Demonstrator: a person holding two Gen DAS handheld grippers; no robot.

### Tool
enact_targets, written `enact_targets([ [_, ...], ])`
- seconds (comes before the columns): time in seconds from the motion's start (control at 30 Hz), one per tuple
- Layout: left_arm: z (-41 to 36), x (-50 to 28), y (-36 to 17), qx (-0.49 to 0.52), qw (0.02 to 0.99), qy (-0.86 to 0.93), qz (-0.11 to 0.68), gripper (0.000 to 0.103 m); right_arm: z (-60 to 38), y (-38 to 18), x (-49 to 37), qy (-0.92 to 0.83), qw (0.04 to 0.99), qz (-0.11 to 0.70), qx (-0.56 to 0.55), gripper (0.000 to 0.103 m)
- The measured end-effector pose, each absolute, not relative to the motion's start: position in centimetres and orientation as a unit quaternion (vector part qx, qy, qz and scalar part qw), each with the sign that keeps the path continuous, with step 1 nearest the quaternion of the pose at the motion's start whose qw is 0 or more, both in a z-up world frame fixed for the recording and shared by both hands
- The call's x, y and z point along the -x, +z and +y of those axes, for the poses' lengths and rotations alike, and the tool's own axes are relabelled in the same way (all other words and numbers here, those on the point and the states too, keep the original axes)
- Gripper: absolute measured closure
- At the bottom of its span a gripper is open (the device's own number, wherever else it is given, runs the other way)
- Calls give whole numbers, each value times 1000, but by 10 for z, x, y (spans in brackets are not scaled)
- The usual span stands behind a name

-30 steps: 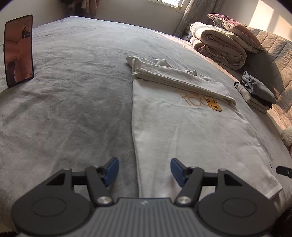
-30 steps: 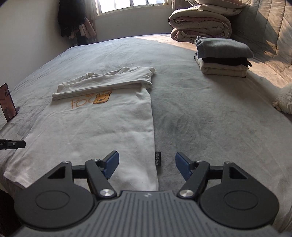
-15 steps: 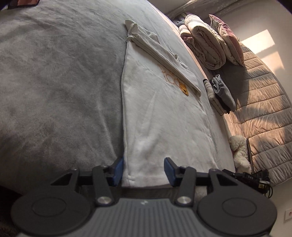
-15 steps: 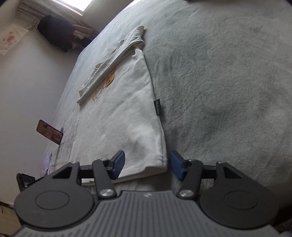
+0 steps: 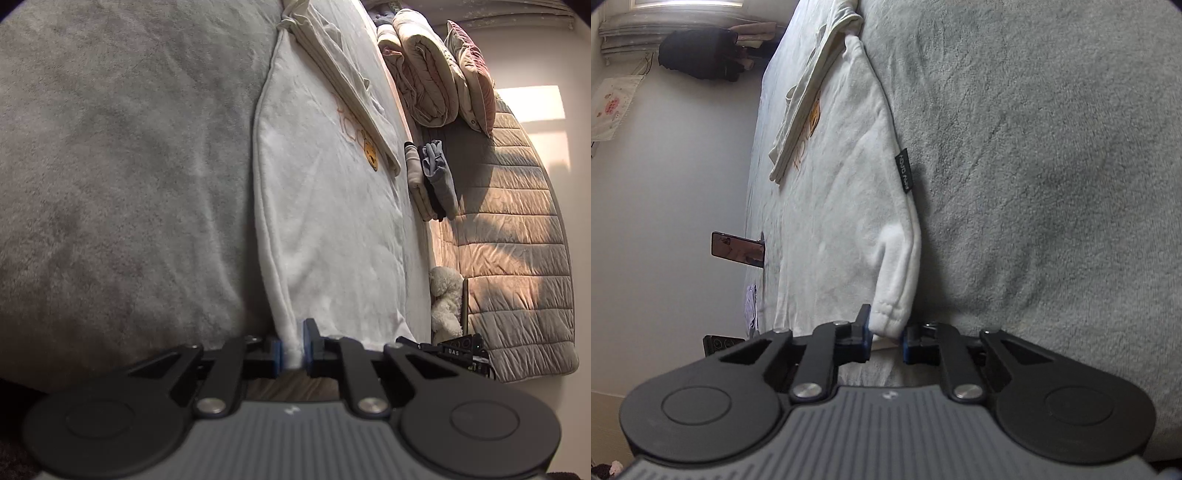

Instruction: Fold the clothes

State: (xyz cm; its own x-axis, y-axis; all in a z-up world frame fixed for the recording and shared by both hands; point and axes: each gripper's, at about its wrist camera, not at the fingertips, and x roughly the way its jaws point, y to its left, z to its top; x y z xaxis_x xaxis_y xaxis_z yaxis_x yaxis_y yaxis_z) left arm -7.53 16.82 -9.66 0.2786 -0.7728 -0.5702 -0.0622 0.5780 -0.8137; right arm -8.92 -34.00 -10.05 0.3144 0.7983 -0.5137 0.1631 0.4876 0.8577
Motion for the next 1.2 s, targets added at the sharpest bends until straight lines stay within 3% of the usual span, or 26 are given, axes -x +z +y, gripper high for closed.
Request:
enact_targets([
  [0.23,180,78,-79,430,705,-281,489,96,-334,-90,84,252,674,507,-475,90],
  [0.57,187,53,-61,513,723,-258,385,96,-329,-68,47,267,702,405,-522,92],
  [1.0,183,-5,-100,519,728,-144,423,96,-334,-97,-14,201,712,399,-542,95],
  [1.2,189,-12,-108,545,713,-133,420,91,-338,-105,-20,192,698,399,-563,87],
])
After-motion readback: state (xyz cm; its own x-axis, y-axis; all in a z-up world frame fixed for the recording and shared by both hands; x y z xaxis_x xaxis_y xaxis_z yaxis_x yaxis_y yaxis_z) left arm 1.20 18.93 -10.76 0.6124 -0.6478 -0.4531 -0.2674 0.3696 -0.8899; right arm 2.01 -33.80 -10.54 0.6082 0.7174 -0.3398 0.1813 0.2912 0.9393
